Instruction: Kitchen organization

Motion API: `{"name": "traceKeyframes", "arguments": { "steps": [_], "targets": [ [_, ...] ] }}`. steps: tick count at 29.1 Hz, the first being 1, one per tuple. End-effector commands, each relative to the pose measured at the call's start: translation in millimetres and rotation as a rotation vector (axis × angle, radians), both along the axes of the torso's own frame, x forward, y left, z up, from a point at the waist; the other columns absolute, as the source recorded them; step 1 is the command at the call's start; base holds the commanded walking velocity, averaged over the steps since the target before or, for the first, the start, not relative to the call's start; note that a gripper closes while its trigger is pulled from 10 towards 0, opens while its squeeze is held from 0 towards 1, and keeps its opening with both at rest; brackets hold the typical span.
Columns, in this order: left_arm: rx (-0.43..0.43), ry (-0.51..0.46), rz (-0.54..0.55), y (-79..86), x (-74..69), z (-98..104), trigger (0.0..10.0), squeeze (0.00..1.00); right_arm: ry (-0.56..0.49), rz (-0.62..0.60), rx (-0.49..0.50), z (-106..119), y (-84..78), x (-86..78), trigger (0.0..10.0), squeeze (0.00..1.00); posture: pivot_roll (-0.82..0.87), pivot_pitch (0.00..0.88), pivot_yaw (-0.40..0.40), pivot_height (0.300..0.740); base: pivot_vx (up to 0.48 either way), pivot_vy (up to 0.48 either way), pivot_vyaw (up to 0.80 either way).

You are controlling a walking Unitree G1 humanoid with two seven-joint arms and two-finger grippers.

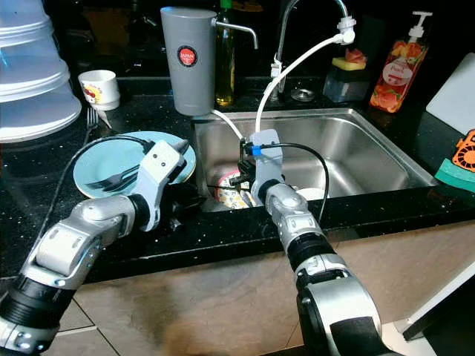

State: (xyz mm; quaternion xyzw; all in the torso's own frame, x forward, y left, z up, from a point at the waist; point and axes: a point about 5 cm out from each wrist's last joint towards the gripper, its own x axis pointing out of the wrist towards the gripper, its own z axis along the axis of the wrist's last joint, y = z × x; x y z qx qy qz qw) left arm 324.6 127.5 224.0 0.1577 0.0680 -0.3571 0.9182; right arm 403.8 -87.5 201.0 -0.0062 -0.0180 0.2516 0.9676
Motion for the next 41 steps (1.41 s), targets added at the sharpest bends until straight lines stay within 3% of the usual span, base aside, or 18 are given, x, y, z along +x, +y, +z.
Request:
{"name": "traceKeyframes", "arguments": {
  "steps": [1,4,5,6,8,9,11,13,14,15,16,22,26,32,35,36,37,41],
  "targets": [
    [-0.017,0.008,0.007,-1.4,2.1,0.5,10.0,0.0,0.076,0.017,-0.017,-15.1,0.6,-2.1,10.0,1.0,-0.04,0.081,-0.059,0.74,0.0,0.0,0.0],
    [-0.086,-0.066,0.067,0.6,10.0,15.9,10.0,0.0,0.08,0.02,-0.05,-16.9,0.0,-1.9,10.0,1.0,-0.04,0.084,-0.057,0.74,0.0,0.0,0.0],
    [-0.113,-0.1,0.101,2.8,13.0,22.6,10.0,0.0,0.077,0.011,-0.049,-16.1,-1.2,-1.4,10.0,0.65,-0.04,0.084,-0.056,0.74,0.0,0.0,0.0],
    [-0.112,-0.152,0.153,7.5,16.5,30.0,10.0,0.0,0.069,-0.004,-0.037,-13.3,-3.1,-0.4,10.0,0.0,-0.04,0.085,-0.054,0.74,0.0,0.0,0.0],
    [-0.106,-0.185,0.186,10.5,18.5,34.4,10.0,0.0,0.063,-0.014,-0.028,-11.4,-4.4,0.3,10.0,0.0,-0.04,0.085,-0.054,0.74,0.0,0.0,0.0],
    [-0.056,-0.247,0.292,21.5,23.7,42.6,10.0,0.0,0.04,-0.035,-0.001,-4.5,-8.2,2.4,10.0,0.0,-0.04,0.088,-0.054,0.74,0.0,0.0,0.0],
    [-0.03,-0.262,0.351,28.3,25.8,45.5,10.0,0.0,0.023,-0.048,0.019,0.6,-10.4,3.5,10.0,0.0,-0.04,0.088,-0.054,0.74,0.0,0.0,0.0],
    [-0.03,-0.262,0.351,28.3,25.8,45.5,10.0,0.0,0.023,-0.048,0.019,0.6,-10.4,3.5,10.0,0.0,-0.04,0.088,-0.054,0.74,0.0,0.0,0.0],
    [0.004,-0.261,0.42,36.6,27.6,46.7,10.0,0.0,-0.003,-0.06,0.056,8.5,-12.8,4.8,10.0,0.0,-0.04,0.09,-0.054,0.74,0.0,0.0,0.0],
    [0.004,-0.261,0.42,36.6,27.6,46.7,10.0,0.0,-0.003,-0.06,0.056,8.5,-12.8,4.8,10.0,0.0,-0.04,0.09,-0.054,0.74,0.0,0.0,0.0],
    [0.067,-0.21,0.514,50.1,27.4,40.9,10.0,0.0,-0.035,-0.057,0.131,22.9,-15.0,5.8,10.0,0.0,-0.04,0.091,-0.054,0.74,0.0,0.0,0.0],
    [0.04,-0.084,0.549,55.9,22.9,25.5,10.0,0.0,-0.043,0.024,0.145,31.0,-11.3,2.1,10.0,0.0,-0.04,0.089,-0.059,0.74,0.0,0.0,0.0],
    [-0.063,0.032,0.54,55.5,22.4,7.4,10.0,0.0,-0.074,0.102,0.079,33.4,-8.2,-6.1,10.0,0.0,-0.04,0.083,-0.062,0.74,0.0,0.0,0.0],
    [-0.07,0.031,0.506,48.2,23.5,9.6,10.0,0.0,-0.098,0.106,0.062,37.7,-8.7,-8.3,10.0,0.0,-0.05,0.081,-0.058,0.74,0.0,0.0,0.0],
    [-0.08,0.079,0.487,44.6,23.9,7.5,10.0,0.0,-0.094,0.112,0.059,39.4,-8.8,-10.3,10.0,0.0,-0.05,0.079,-0.057,0.74,0.0,0.0,0.0],
    [-0.077,0.098,0.492,45.3,24.0,5.8,6.6,0.0,-0.092,0.115,0.058,39.9,-8.5,-11.2,10.0,0.0,-0.05,0.075,-0.056,0.74,0.0,0.0,0.0],
    [-0.074,0.119,0.506,47.6,24.0,4.0,0.0,0.0,-0.088,0.122,0.058,40.5,-7.9,-12.7,10.0,0.0,-0.05,0.074,-0.056,0.74,0.0,0.0,0.0],
    [-0.057,0.127,0.517,51.5,23.9,2.8,0.0,0.0,-0.081,0.127,0.062,40.6,-7.6,-13.8,10.0,0.0,-0.05,0.072,-0.058,0.74,0.0,0.0,0.0]
  ]
}}
